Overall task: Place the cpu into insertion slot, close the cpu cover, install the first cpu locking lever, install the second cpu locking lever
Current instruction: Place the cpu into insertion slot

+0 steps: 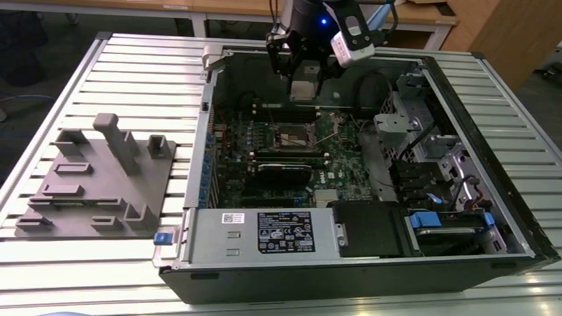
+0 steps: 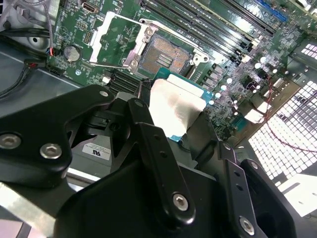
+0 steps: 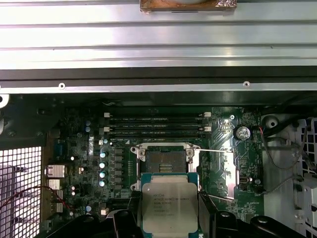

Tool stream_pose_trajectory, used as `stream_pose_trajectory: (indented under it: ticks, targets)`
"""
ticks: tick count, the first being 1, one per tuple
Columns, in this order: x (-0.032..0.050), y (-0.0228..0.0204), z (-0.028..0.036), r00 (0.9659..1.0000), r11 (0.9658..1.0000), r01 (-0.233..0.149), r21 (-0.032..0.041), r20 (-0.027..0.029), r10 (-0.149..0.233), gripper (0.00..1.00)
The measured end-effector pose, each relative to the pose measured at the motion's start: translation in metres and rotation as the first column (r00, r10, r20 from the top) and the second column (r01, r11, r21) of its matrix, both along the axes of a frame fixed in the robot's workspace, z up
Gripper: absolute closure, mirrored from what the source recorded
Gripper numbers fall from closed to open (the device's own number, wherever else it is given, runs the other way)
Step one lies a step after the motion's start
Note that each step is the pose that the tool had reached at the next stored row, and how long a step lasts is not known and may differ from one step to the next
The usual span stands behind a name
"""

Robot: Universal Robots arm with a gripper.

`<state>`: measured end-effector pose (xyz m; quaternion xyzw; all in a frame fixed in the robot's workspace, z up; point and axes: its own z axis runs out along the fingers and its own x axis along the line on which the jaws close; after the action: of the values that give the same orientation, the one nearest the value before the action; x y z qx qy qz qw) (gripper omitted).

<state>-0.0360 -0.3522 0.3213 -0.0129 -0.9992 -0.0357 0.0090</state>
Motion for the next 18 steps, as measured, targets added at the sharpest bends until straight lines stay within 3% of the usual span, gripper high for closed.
stream_pose_trajectory:
  ticks: [18]
  targets:
    - [0.0, 0.0, -0.0046, 1.0, 1.0, 0.0, -0.0002, -0.0001, 0.0, 0.46]
